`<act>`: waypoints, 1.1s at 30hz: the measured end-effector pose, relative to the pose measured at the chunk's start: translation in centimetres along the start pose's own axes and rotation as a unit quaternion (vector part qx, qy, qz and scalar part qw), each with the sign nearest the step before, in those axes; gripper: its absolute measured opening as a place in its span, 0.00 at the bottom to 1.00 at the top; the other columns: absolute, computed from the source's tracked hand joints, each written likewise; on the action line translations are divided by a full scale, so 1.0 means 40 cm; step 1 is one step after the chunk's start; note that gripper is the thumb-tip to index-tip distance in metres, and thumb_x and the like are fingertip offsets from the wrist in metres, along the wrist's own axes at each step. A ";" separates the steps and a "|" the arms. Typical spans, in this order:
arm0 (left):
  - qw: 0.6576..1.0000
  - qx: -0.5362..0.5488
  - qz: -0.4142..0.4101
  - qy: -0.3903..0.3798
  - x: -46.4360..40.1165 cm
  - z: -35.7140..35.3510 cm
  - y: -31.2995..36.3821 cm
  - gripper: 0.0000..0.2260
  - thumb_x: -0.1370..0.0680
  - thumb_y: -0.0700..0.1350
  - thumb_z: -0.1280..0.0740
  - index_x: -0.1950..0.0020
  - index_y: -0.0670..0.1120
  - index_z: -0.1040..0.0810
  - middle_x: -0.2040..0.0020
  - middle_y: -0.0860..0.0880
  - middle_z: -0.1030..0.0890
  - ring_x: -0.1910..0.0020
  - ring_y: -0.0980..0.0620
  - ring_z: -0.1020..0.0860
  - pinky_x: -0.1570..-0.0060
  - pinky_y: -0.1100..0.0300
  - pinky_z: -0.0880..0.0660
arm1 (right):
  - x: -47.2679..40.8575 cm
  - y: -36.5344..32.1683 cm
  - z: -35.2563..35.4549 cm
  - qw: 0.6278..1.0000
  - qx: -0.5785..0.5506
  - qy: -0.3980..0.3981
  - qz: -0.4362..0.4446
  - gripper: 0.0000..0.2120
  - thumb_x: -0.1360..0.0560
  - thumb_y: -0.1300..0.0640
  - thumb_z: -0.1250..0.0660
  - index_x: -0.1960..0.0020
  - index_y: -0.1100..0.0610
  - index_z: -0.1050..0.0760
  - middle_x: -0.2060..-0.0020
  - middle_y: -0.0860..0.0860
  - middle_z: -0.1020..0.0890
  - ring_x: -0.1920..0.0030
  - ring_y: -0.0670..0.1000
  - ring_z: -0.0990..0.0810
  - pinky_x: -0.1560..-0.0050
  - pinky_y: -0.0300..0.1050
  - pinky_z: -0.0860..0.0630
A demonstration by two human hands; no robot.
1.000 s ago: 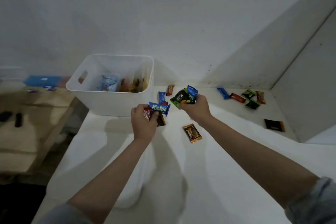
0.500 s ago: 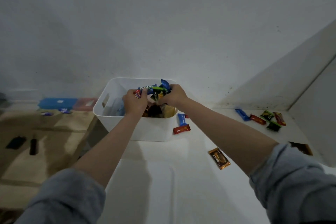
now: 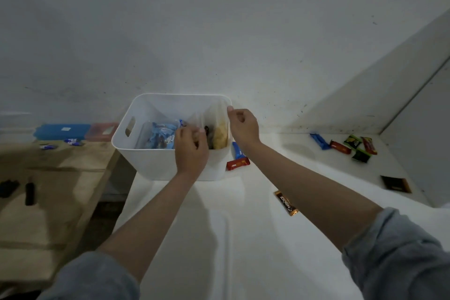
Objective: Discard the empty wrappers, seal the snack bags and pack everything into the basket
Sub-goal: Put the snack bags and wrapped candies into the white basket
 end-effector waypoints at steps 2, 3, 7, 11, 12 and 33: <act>0.995 -0.032 -0.086 0.029 0.068 -0.025 0.043 0.13 0.23 0.48 0.39 0.52 0.39 0.24 0.51 0.42 0.26 0.51 0.50 0.28 0.49 0.63 0.32 | 0.003 0.054 0.064 1.000 0.018 0.016 0.001 0.14 0.23 0.43 0.38 0.49 0.54 0.26 0.51 0.51 0.20 0.49 0.51 0.21 0.45 0.46 0.24; 0.991 -0.046 -0.124 0.034 0.103 -0.048 0.062 0.13 0.24 0.48 0.38 0.51 0.38 0.23 0.50 0.41 0.25 0.49 0.49 0.27 0.47 0.63 0.31 | 0.008 0.088 0.098 0.999 0.038 0.021 0.003 0.13 0.23 0.44 0.38 0.49 0.54 0.27 0.52 0.51 0.20 0.49 0.51 0.21 0.45 0.47 0.23; 0.983 -0.086 -0.153 -0.044 0.231 -0.197 0.082 0.17 0.25 0.51 0.37 0.44 0.41 0.23 0.45 0.43 0.24 0.46 0.48 0.25 0.47 0.52 0.24 | 0.038 0.242 0.260 0.990 0.138 0.039 0.001 0.17 0.23 0.48 0.36 0.40 0.58 0.27 0.44 0.53 0.23 0.42 0.50 0.25 0.46 0.40 0.31; 0.968 -0.159 -0.092 -0.172 0.333 -0.364 0.036 0.30 0.29 0.64 0.37 0.34 0.45 0.28 0.33 0.44 0.29 0.33 0.45 0.31 0.37 0.43 0.30 | 0.046 0.402 0.433 0.962 0.273 0.026 -0.016 0.23 0.25 0.47 0.33 0.36 0.59 0.30 0.40 0.56 0.26 0.38 0.55 0.29 0.41 0.44 0.32; 0.956 -0.190 -0.062 -0.213 0.354 -0.407 0.013 0.35 0.30 0.67 0.38 0.31 0.45 0.32 0.29 0.43 0.34 0.29 0.44 0.35 0.32 0.40 0.36 | 0.041 0.439 0.478 0.948 0.317 0.027 -0.023 0.25 0.26 0.46 0.32 0.35 0.59 0.30 0.38 0.57 0.27 0.37 0.56 0.29 0.39 0.48 0.32; 0.885 -0.380 0.173 -0.209 0.099 -0.759 -0.194 0.55 0.39 0.78 0.40 0.23 0.53 0.60 0.22 0.43 0.60 0.26 0.33 0.48 0.31 0.33 0.48 | -0.432 0.725 0.943 0.871 0.437 0.085 -0.209 0.62 0.45 0.21 0.35 0.25 0.42 0.65 0.23 0.53 0.63 0.24 0.65 0.59 0.36 0.77 0.62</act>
Point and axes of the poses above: each hand's wrist, its own x-axis away from the middle knuckle, its own z-axis out of the back of the hand, y = z × x, the point moved 8 cm from there along -x, towards the middle knuckle
